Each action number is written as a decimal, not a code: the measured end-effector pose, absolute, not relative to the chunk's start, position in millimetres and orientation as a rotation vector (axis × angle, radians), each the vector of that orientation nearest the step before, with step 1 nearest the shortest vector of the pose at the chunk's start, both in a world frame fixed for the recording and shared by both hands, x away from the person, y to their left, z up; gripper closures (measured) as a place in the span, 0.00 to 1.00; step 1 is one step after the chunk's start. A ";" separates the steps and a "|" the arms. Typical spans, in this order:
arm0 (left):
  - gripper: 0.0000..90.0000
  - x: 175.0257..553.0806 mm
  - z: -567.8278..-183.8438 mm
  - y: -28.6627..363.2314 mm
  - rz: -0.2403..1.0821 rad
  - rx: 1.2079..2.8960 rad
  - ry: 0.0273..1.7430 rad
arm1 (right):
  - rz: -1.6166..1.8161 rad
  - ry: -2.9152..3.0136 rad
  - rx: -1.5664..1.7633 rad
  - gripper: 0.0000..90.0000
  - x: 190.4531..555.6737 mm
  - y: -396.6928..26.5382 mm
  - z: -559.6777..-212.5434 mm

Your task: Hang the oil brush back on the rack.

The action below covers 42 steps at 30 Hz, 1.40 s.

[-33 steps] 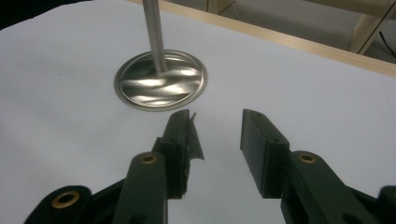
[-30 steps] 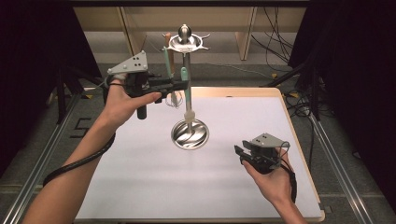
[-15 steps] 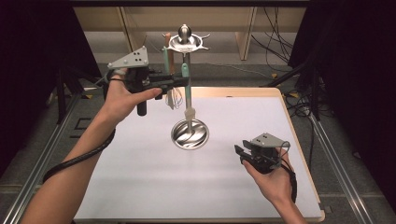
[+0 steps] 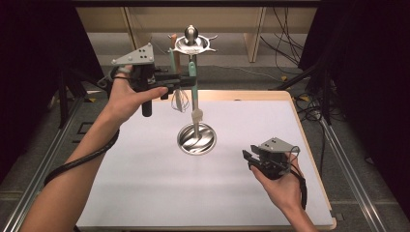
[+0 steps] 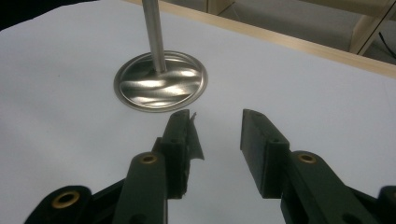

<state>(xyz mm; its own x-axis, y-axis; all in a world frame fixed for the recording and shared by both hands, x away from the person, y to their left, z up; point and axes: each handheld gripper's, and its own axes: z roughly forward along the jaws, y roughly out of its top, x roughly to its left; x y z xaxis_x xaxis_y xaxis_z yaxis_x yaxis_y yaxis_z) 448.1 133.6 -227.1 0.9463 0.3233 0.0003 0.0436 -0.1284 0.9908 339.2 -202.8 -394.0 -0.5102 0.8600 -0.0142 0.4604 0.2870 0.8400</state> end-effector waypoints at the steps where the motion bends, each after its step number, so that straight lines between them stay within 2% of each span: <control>1: 0.92 448.1 -227.1 133.6 0.245 1.690 0.280 | 1.128 2.091 1.180 0.71 339.2 -202.8 -394.0; 42: 0.92 460.0 -219.0 137.2 0.159 1.694 0.319 | 1.136 2.096 1.192 0.71 339.2 -202.5 -393.9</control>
<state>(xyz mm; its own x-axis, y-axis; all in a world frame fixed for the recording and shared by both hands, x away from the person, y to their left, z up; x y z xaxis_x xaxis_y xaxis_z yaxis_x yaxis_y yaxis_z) 460.0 137.2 -219.0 0.9508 0.2998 -0.0778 0.1186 -0.1205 0.9856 339.2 -202.5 -393.9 -0.5115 0.8593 -0.0002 0.4688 0.2793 0.8380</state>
